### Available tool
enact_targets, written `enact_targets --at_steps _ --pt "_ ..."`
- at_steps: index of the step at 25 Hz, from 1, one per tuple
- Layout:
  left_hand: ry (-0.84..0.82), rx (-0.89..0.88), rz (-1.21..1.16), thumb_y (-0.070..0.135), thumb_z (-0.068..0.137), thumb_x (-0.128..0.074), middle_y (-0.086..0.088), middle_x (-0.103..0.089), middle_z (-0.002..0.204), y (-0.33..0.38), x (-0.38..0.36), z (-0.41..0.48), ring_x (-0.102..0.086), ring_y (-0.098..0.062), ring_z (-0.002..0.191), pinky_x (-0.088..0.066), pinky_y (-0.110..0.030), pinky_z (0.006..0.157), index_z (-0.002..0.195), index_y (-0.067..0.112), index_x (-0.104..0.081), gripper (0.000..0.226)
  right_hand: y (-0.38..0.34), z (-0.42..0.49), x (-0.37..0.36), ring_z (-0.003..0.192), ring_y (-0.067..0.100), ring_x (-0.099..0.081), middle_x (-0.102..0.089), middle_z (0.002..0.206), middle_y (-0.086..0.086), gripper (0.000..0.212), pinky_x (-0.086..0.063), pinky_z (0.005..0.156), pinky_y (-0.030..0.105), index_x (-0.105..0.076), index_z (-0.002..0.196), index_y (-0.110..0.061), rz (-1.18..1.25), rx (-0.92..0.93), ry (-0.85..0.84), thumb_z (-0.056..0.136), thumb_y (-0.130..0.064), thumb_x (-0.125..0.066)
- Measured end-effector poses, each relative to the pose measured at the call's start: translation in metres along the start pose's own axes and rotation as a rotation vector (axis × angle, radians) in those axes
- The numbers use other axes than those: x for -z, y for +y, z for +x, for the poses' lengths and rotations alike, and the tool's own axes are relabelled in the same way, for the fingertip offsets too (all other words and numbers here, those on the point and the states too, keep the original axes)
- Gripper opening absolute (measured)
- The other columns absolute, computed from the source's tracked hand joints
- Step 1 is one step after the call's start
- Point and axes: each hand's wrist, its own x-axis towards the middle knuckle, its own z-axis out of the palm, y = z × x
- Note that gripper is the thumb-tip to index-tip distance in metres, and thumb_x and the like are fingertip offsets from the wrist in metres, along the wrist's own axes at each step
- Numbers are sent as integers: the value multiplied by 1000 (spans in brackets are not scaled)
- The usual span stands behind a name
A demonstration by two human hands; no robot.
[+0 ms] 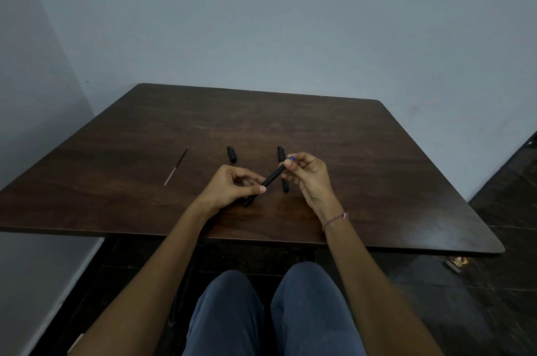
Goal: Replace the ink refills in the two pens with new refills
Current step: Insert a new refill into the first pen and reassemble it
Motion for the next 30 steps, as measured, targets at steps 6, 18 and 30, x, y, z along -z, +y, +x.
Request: enact_targets --at_steps 6,18,30 --pt "70 77 -110 10 71 -78 -5 -64 66 0 2 1 -58 -5 55 -49 -16 57 84 16 -73 15 -3 -1 2 112 21 -64 -69 114 9 37 -53 90 27 -59 120 -9 192 -50 -163 83 -12 -58" --pt "3 79 -81 10 71 -78 -3 -69 68 1 2 2 -61 -12 65 -50 -17 60 81 18 -74 13 2 3 1 85 10 -70 -75 86 1 17 -55 69 18 -66 100 -10 5 4 -74 86 -2 -58" --pt "19 78 -110 9 71 -78 -6 -68 68 2 3 2 -61 -11 62 -49 -16 58 76 23 -75 15 3 4 3 102 14 -68 -73 107 1 35 -54 82 22 -59 119 -13 47 -25 -156 88 1 -54"
